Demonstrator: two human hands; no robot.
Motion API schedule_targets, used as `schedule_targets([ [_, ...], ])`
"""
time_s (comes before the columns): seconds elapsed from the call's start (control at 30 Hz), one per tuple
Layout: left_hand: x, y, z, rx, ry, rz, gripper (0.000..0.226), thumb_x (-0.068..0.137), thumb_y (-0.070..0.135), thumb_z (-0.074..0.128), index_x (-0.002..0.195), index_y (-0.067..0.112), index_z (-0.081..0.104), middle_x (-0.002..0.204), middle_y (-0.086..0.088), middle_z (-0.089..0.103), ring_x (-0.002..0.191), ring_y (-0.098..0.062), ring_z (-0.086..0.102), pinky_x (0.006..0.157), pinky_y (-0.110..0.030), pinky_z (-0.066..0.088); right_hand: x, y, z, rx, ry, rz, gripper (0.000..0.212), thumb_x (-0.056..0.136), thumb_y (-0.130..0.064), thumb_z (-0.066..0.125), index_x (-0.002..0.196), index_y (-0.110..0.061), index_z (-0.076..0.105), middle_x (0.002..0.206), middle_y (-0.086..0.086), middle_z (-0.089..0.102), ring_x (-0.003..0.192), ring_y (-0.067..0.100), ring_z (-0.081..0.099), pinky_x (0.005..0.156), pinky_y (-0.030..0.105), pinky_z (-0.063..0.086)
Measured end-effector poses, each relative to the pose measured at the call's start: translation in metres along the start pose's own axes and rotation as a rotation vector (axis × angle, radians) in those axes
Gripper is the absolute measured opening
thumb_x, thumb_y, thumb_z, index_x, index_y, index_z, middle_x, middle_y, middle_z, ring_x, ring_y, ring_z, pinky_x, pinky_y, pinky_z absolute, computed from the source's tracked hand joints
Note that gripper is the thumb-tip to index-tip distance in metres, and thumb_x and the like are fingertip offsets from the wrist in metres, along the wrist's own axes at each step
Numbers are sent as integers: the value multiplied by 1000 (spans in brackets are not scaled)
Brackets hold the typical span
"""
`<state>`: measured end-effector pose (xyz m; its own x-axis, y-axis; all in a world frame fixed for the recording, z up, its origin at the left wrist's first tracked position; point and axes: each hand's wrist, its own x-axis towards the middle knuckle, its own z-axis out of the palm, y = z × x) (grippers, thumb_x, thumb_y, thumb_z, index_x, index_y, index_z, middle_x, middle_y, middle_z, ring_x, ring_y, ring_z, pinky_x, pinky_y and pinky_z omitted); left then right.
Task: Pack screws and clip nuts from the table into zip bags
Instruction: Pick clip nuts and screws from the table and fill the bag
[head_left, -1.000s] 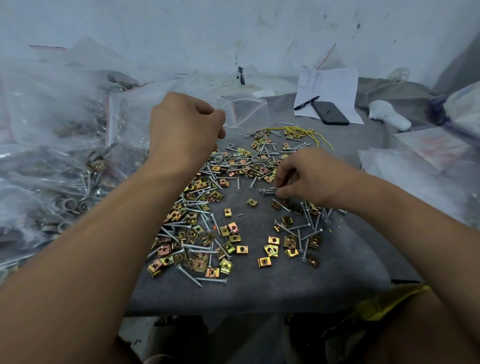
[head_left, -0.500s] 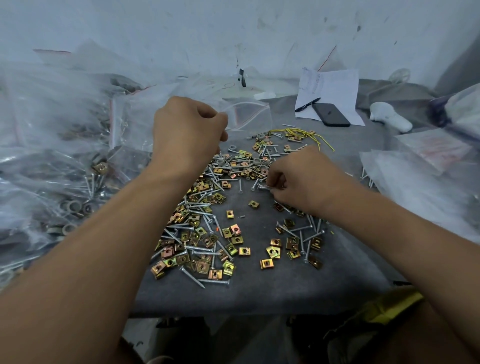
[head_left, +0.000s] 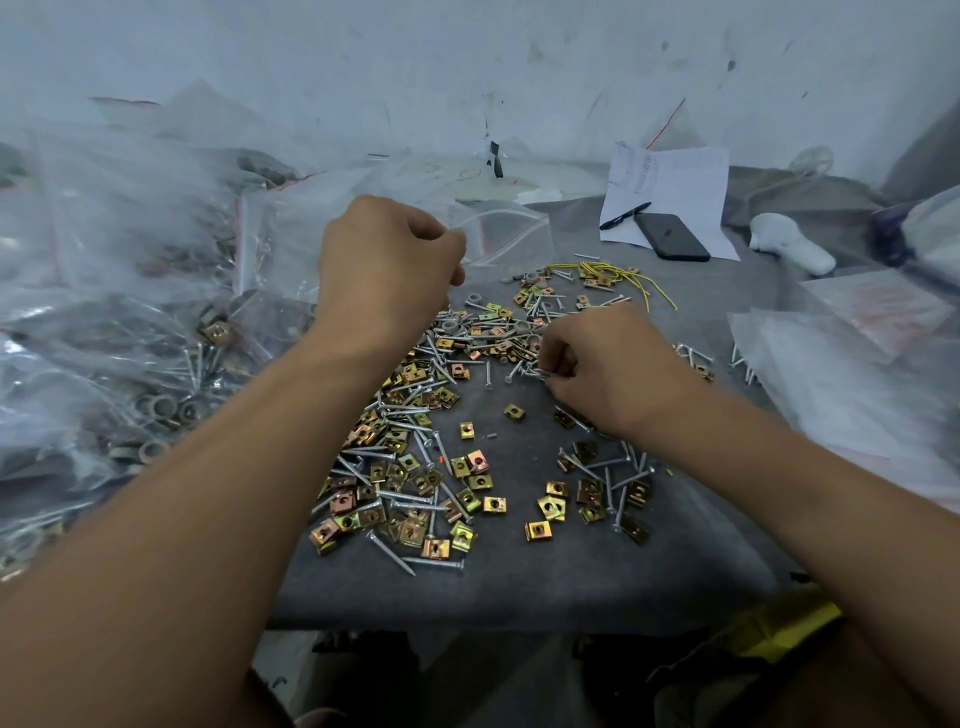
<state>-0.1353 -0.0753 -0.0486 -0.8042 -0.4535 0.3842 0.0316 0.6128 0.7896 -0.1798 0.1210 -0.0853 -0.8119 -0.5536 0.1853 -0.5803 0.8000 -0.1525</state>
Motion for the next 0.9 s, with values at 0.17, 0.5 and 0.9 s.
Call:
schedule_targets([
  [0.17,0,0,-1,3,-9,-8,27,97,27,69,74,19,81,69,-3,77,62,-20,75,67,-39,65,-2,10,-12,304,2,102,11,83,-19,84,85,-26,75,80,-12,72,86,12,71,77,26,54],
  [0.5,-11,12,1,99,-30,154,30,99,32,66,78,15,80,68,-2,75,66,-22,73,68,-44,63,-27,25,-52,1410,19,173,22,65,-20,90,84,-13,83,95,19,78,92,31,77,83,35,62],
  [0.9,-21,25,11,270,60,427,25,102,37,62,90,20,78,85,4,75,79,-20,68,73,-42,55,-25,10,-53,1612,-97,282,26,68,-9,85,93,-2,80,97,19,77,89,30,77,85,47,63],
])
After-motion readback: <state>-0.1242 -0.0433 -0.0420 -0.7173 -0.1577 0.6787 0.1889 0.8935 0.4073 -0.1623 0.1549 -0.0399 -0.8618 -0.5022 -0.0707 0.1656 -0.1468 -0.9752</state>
